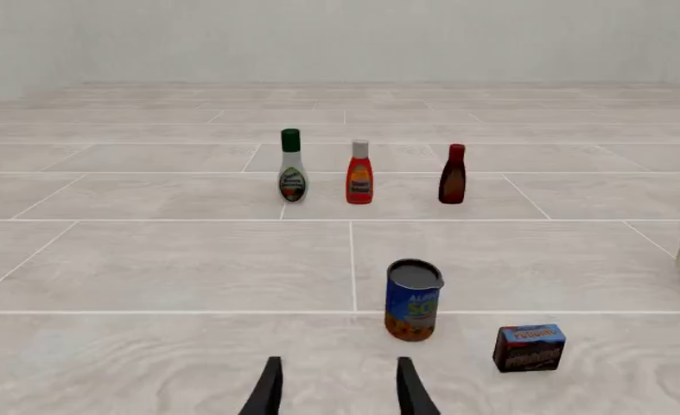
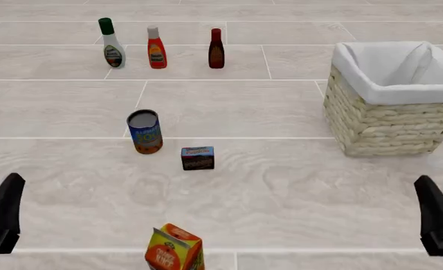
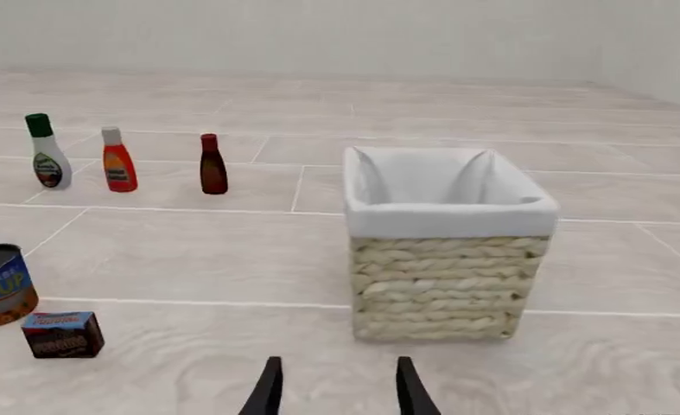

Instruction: Pick the chocolate pudding and place it in the basket.

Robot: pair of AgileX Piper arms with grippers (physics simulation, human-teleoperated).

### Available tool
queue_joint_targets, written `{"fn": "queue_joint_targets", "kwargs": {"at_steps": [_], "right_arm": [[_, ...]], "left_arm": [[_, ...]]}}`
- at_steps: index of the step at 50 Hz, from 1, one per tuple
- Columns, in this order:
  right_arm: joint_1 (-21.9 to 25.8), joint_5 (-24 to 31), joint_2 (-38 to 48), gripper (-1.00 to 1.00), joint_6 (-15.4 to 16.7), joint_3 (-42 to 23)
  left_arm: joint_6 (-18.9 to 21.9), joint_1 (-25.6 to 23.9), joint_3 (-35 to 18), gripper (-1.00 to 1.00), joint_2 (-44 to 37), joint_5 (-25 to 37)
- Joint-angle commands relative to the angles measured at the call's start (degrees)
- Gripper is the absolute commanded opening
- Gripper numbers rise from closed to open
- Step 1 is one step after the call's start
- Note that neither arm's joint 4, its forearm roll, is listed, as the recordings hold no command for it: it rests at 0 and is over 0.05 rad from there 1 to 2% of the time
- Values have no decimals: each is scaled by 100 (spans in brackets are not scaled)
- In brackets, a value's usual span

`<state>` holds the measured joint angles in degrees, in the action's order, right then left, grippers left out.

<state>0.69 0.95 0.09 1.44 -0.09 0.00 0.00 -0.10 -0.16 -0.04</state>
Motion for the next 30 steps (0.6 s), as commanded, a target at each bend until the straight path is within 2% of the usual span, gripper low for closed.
{"fn": "queue_joint_targets", "kwargs": {"at_steps": [1,19,30], "right_arm": [[-247,-123,60,100,-156,-26],[-154,23,120,100,-58,-332],[110,-622,1294,100,-49,-755]], "left_arm": [[2,-1,-15,100,-25,-7],[2,-1,-15,100,-26,-6],[1,-1,-15,100,-25,-7]]}}
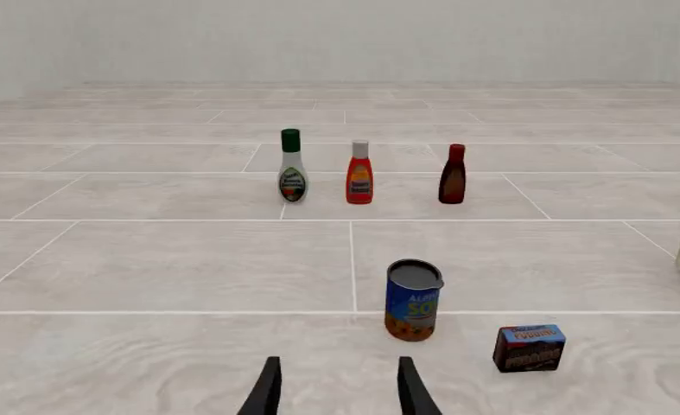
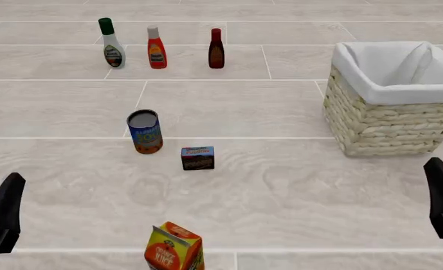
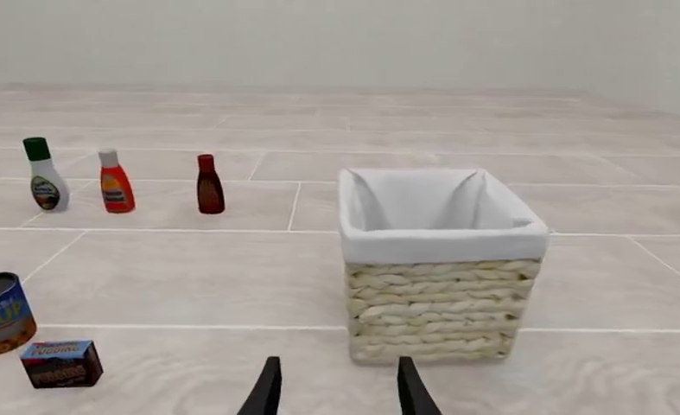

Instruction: Pick the chocolate pudding and place it in the basket.

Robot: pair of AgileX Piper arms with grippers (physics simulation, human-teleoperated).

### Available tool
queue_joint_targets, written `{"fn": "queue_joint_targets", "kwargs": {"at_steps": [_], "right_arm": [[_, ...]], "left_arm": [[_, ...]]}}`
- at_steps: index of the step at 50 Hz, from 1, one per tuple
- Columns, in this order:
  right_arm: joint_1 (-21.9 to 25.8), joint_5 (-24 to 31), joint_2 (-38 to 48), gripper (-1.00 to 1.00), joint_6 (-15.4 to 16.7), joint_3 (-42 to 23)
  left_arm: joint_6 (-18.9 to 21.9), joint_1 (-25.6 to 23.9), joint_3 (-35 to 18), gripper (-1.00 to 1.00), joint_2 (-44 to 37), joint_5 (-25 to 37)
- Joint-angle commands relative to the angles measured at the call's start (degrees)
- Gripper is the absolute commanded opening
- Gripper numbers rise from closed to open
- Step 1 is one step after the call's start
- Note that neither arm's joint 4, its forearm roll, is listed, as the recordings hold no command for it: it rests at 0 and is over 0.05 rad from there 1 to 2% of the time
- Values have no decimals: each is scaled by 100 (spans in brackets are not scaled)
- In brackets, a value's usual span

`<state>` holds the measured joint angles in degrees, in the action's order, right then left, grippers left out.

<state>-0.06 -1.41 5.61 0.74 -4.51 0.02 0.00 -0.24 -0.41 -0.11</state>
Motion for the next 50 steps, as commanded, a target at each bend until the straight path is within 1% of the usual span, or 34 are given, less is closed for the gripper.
{"fn": "queue_joint_targets", "kwargs": {"at_steps": [1,14,18,20,24,25,28,31,38,44,46,49,50], "right_arm": [[198,-476,914,100,37,-360],[565,-945,1892,100,167,-757],[598,-1045,2176,100,154,-882],[631,-1112,2312,100,197,-940],[774,-1209,2750,100,235,-1135],[774,-1212,2753,100,235,-1135],[849,-1190,3112,100,238,-1340],[949,-1214,3241,100,316,-1472],[1147,-1132,3733,100,388,-1903],[1316,-991,4172,100,343,-2231],[1320,-1001,4352,100,464,-2364],[1446,-1005,4434,100,503,-2451],[1481,-971,4554,100,497,-2584]], "left_arm": [[1,0,-1,100,0,-1],[2,0,-1,100,-1,0],[0,0,-1,100,-2,0],[1,-1,-1,100,-1,0],[0,0,-1,100,-1,0],[0,0,-1,100,-1,0],[0,0,-1,100,0,-1],[-1,0,-1,100,-1,0],[0,0,-1,100,-1,0],[0,0,-1,100,-1,0],[0,1,-1,100,-1,0],[-1,-1,-1,100,-1,0],[0,0,-1,100,-2,0]]}}
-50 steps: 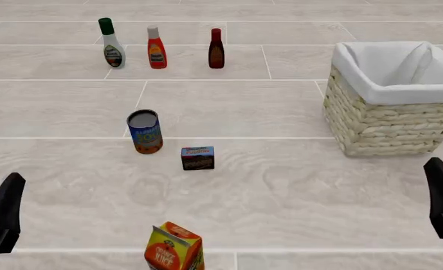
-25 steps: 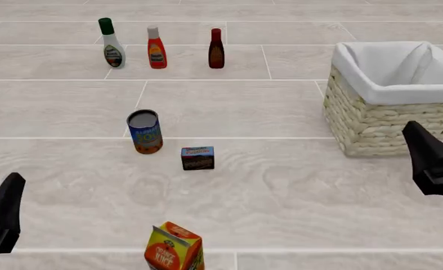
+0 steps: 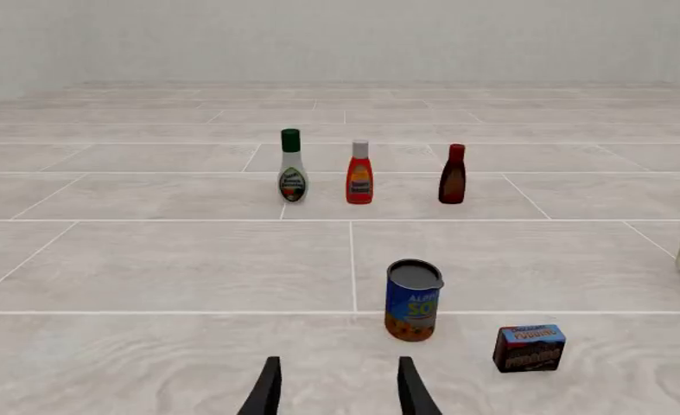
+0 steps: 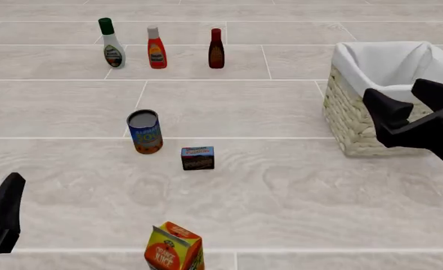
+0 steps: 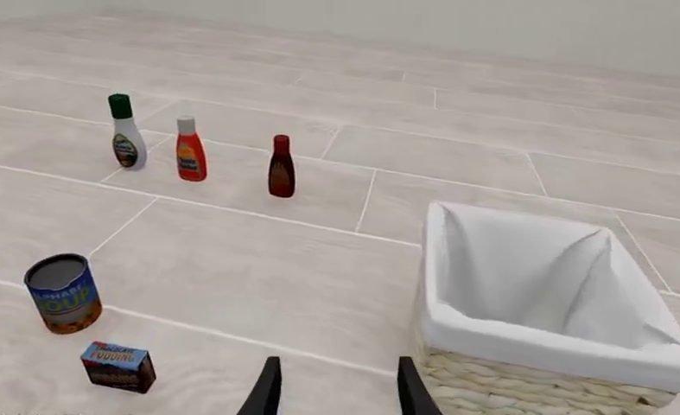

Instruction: Pick the chocolate pudding and place it in the basket.

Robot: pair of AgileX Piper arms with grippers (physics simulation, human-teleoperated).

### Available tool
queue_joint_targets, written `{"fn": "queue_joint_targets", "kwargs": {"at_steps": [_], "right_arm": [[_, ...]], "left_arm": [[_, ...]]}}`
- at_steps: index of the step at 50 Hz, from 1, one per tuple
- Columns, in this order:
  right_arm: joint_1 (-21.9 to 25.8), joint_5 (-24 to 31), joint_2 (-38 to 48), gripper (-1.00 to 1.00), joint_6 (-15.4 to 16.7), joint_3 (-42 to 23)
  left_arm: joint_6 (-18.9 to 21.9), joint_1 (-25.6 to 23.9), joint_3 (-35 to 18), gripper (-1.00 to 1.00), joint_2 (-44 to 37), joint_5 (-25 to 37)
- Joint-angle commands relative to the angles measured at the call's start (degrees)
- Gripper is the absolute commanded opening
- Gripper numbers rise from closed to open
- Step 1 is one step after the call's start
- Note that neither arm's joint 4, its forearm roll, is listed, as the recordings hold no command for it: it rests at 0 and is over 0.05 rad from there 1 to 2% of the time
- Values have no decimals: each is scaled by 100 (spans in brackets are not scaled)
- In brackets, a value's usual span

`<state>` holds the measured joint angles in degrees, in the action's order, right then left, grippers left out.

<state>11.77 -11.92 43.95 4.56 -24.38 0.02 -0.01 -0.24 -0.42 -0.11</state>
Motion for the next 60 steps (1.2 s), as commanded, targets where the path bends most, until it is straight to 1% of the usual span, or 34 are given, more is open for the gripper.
{"fn": "queue_joint_targets", "kwargs": {"at_steps": [1,2,4,6,7,8,10,13,14,16,17,18,20,21,24,26,27,30,32,36,37,38,39,41,42,44,50,52,57,59,60], "right_arm": [[298,80,721,100,115,-598],[346,102,783,100,83,-661],[370,69,903,100,131,-736],[488,139,1137,100,51,-872],[490,110,1143,100,66,-886],[518,67,1172,100,172,-909],[574,140,1407,100,80,-1107],[599,178,1556,100,74,-1225],[672,282,1702,100,-48,-1360],[675,320,1816,100,27,-1462],[750,376,1908,100,15,-1561],[788,403,1998,100,89,-1644],[823,512,2147,100,10,-1824],[823,513,2148,100,10,-1826],[866,681,2339,100,-37,-2124],[942,745,2454,100,57,-2275],[952,788,2524,100,39,-2348],[1091,983,2805,100,119,-2637],[1118,1094,2923,100,110,-2789],[1210,1306,3252,100,202,-3156],[1210,1307,3252,100,202,-3158],[1308,1451,3426,100,237,-3364],[1308,1453,3428,100,237,-3368],[1371,1489,3504,100,370,-3468],[1398,1590,3595,100,328,-3601],[1389,1680,3698,100,353,-3764],[1505,2172,4175,100,389,-4432],[1553,2239,4232,100,396,-4519],[1551,2667,4605,100,301,-5119],[1511,2764,4716,100,331,-5313],[1520,2853,4774,100,271,-5421]], "left_arm": [[0,0,0,100,-1,0],[2,0,0,100,0,0],[-1,1,0,100,0,0],[1,1,0,100,0,0],[1,-1,0,100,0,0],[0,1,0,100,0,0],[0,1,0,100,-1,0],[0,0,0,100,0,0],[1,0,0,100,0,0],[0,0,0,100,0,0],[0,1,0,100,0,0],[1,0,0,100,0,0],[2,0,0,100,0,0],[2,0,0,100,0,0],[-1,1,0,100,0,0],[1,0,0,100,0,0],[1,0,0,100,-1,0],[1,0,0,100,0,0],[1,1,0,100,0,0],[0,0,0,100,0,0],[0,0,0,100,0,0],[1,-1,0,100,-1,0],[1,-1,0,100,-1,0],[0,1,0,100,0,0],[-1,1,0,100,-1,0],[1,0,0,100,0,0],[0,1,0,100,0,0],[-1,0,0,100,0,0],[0,0,0,100,0,0],[1,1,0,100,-1,0],[0,0,0,100,0,0]]}}
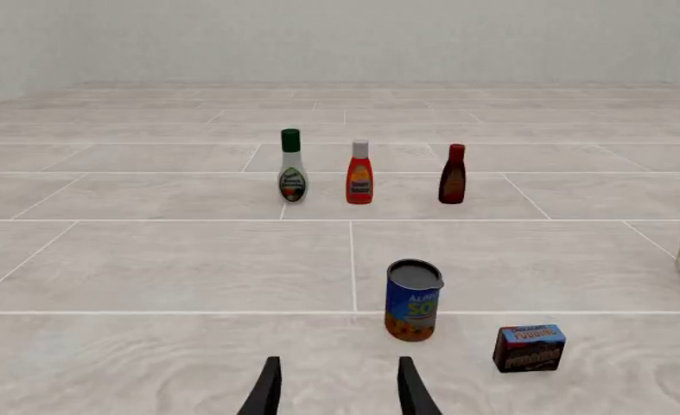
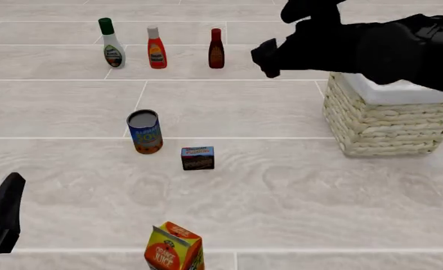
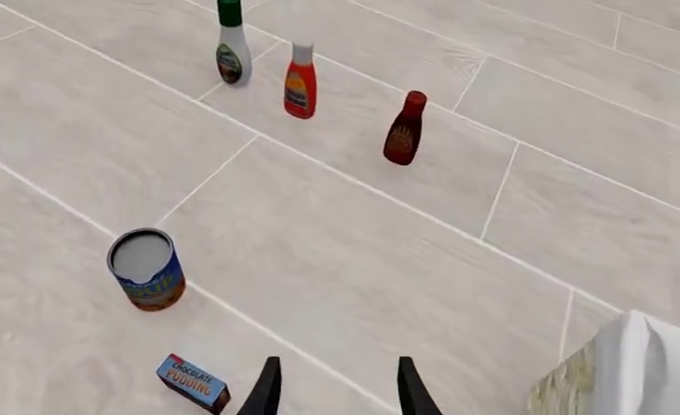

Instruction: Pick the chocolate pudding and place it in the basket.

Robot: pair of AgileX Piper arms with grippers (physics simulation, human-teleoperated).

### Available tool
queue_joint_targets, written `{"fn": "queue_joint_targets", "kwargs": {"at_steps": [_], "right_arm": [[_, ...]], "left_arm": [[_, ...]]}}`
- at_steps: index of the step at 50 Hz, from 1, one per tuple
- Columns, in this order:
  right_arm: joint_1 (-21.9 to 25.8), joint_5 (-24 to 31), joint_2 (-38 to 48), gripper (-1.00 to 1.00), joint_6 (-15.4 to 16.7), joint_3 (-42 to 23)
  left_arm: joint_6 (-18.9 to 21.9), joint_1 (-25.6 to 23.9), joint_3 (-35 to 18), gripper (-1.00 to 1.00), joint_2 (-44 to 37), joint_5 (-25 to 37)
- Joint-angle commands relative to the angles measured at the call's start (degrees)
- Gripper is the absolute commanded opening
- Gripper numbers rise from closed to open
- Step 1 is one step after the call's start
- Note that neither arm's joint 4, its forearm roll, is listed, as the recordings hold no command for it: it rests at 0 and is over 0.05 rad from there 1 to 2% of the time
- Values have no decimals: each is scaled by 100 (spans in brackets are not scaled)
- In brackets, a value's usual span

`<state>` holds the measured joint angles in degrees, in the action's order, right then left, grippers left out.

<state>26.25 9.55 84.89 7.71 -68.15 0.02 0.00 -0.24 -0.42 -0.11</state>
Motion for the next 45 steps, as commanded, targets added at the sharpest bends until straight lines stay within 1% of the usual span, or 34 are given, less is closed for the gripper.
{"fn": "queue_joint_targets", "kwargs": {"at_steps": [1,2,8,10,13,18,21,24,28,34,40,42,45], "right_arm": [[81,760,725,100,-44,-1118],[64,782,766,100,-2,-1197],[124,1028,1011,100,-27,-1543],[139,1038,1043,100,19,-1569],[213,1263,1280,100,71,-1863],[308,1460,1479,100,71,-2136],[428,1577,1612,100,173,-2262],[513,1729,1748,100,143,-2435],[457,1859,1945,100,232,-2609],[507,2192,2271,100,189,-3030],[547,2362,2458,100,230,-3283],[647,2434,2501,100,174,-3340],[611,2495,2598,100,166,-3464]], "left_arm": [[0,0,0,100,-1,0],[0,0,0,100,-1,0],[0,0,0,100,0,0],[0,-1,0,100,0,0],[0,-1,0,100,1,0],[0,0,0,100,1,0],[0,0,0,100,0,0],[0,0,0,100,0,0],[0,0,0,100,-1,0],[1,0,0,100,-1,0],[-1,-1,0,100,1,0],[0,-1,0,100,1,0],[1,-1,0,100,0,0]]}}
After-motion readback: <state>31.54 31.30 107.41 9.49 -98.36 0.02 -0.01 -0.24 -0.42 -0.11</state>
